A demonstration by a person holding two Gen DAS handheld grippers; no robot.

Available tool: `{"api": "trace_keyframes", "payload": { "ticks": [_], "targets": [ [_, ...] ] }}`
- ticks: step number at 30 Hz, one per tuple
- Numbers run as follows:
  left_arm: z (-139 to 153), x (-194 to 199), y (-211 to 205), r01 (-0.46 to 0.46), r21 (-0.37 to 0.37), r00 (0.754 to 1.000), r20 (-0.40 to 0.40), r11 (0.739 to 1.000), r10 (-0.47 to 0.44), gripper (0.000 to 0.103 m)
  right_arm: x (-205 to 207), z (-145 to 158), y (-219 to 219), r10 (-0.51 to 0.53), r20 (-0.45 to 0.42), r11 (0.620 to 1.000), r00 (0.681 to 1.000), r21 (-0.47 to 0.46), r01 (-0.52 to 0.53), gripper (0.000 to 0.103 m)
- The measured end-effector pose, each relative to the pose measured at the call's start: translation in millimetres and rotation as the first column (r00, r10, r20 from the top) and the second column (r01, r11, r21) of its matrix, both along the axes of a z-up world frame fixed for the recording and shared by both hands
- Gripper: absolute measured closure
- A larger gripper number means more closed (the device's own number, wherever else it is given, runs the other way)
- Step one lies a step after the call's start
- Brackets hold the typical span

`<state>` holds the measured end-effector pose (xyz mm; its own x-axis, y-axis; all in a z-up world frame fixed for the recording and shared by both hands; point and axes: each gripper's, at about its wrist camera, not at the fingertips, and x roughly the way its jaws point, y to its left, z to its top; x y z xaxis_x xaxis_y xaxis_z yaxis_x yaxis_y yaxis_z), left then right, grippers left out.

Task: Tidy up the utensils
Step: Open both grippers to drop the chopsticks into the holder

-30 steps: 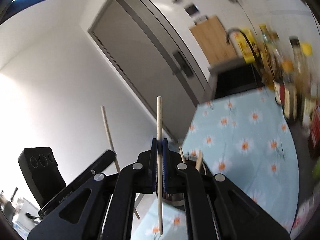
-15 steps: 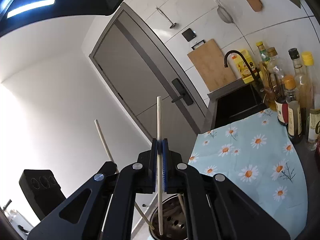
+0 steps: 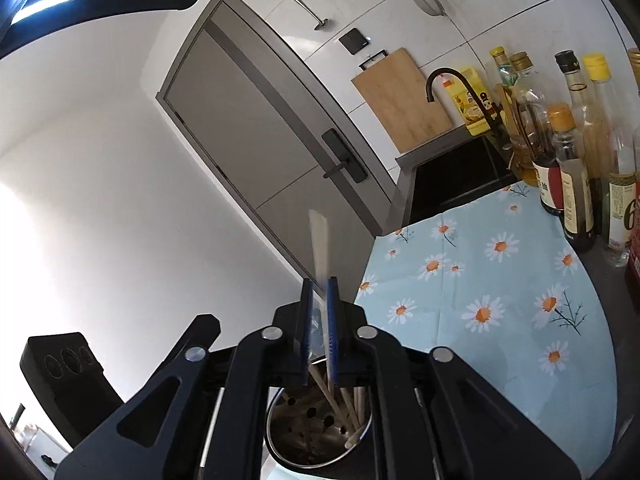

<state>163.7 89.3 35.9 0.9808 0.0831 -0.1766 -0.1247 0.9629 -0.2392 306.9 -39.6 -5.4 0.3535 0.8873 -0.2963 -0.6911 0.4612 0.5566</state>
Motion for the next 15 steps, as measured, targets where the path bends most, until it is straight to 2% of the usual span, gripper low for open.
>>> {"api": "trace_keyframes", "payload": {
  "ticks": [1, 3, 6, 8, 9, 10, 11, 12, 15],
  "targets": [
    [0, -1, 1, -0.003, -0.003, 1.000, 0.001, 1.000, 0.003, 0.098, 0, 0, -1, 0.000, -0.005, 1.000, 1.000, 0.004, 0.000, 0.082],
    [1, -4, 2, -0.010, -0.007, 1.000, 0.000, 1.000, 0.010, 0.098, -3, 0, -3, -0.003, -0.008, 1.000, 1.000, 0.005, 0.003, 0.077],
    [4, -11, 2, -0.016, -0.007, 1.000, 0.006, 1.000, 0.016, 0.098, -9, 3, -6, -0.002, 0.001, 1.000, 1.000, 0.001, 0.002, 0.076],
    [7, -15, 1, -0.021, -0.004, 1.000, 0.002, 1.000, 0.021, 0.098, -11, 5, -9, 0.002, -0.010, 1.000, 1.000, 0.008, -0.002, 0.067],
    [9, -17, 1, -0.017, -0.015, 1.000, -0.014, 1.000, 0.017, 0.091, -12, 5, -12, 0.000, -0.030, 1.000, 1.000, 0.007, 0.000, 0.053],
    [11, -20, 1, -0.013, -0.026, 1.000, -0.020, 1.000, 0.013, 0.082, -11, 5, -13, 0.001, -0.052, 1.000, 0.999, 0.001, -0.001, 0.049],
    [13, -26, 1, -0.018, -0.036, 1.000, -0.018, 0.999, 0.018, 0.061, -12, 5, -16, 0.013, -0.069, 1.000, 0.998, 0.000, -0.013, 0.049],
    [16, -32, 0, -0.032, -0.041, 0.999, -0.011, 0.999, 0.031, 0.047, -15, 6, -18, 0.025, -0.076, 1.000, 0.997, 0.000, -0.025, 0.049],
    [25, -46, -3, -0.042, -0.032, 0.999, -0.008, 0.999, 0.041, 0.046, -25, 11, -26, 0.024, -0.066, 1.000, 0.998, -0.009, -0.025, 0.048]
  ]
}}
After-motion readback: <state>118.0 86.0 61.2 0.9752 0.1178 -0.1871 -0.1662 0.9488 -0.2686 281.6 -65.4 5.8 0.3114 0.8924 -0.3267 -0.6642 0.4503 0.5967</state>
